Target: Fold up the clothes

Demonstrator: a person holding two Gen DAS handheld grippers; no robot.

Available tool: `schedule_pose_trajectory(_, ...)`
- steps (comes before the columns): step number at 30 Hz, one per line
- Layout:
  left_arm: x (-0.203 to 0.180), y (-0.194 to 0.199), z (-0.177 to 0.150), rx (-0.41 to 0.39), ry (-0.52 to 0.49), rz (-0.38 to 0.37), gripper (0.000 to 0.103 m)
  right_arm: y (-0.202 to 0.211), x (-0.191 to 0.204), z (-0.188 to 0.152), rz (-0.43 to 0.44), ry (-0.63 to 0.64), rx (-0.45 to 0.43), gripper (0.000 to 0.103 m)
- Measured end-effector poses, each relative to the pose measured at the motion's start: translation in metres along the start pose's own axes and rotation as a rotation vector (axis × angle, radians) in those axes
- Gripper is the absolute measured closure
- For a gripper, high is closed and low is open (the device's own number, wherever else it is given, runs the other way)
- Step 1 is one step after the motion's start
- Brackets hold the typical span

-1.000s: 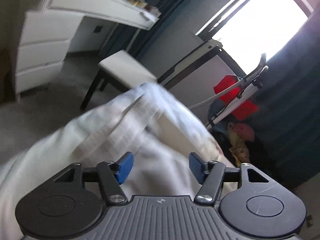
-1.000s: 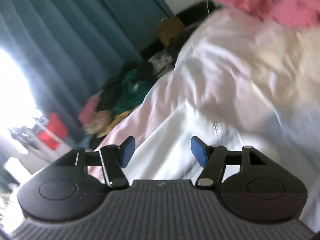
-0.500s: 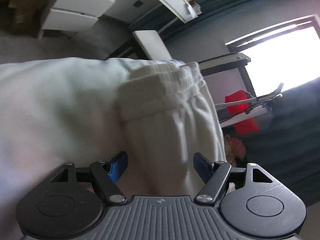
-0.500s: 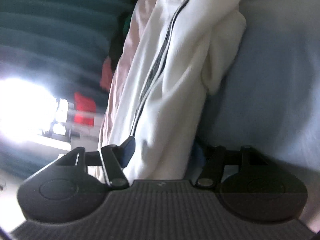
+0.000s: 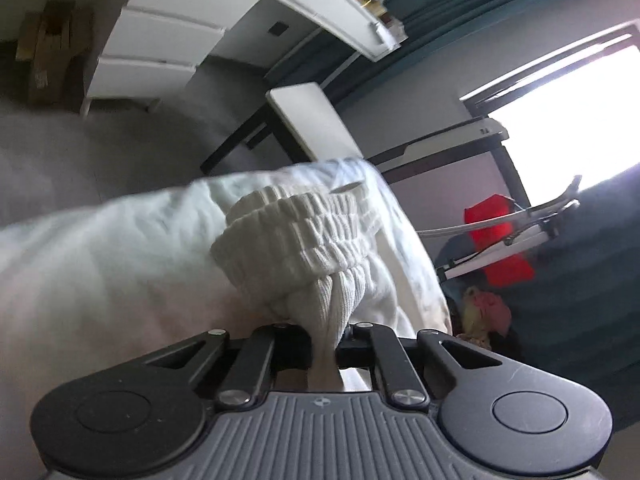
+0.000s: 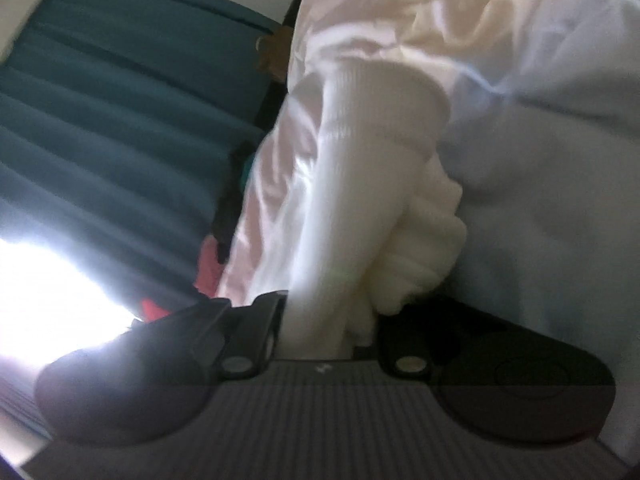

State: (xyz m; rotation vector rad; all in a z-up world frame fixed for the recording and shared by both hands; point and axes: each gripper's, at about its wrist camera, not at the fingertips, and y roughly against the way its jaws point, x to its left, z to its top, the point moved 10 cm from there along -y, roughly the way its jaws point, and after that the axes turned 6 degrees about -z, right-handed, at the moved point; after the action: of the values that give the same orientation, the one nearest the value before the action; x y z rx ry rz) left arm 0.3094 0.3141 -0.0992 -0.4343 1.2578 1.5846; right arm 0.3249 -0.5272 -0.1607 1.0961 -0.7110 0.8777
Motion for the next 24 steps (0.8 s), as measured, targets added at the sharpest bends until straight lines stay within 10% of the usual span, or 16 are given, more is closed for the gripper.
schedule_pose_trajectory(13,0.055,0.159,-0.017,0.060,-0.055,0.002,0.093,0.090,-0.050,0.019,-0.014,0.020,0.092,0.089)
schedule_pose_trajectory(24,0.109,0.165,-0.057,0.125,-0.241,0.046,0.080,0.108,-0.096,0.024,-0.005,0.006,0.152,0.084)
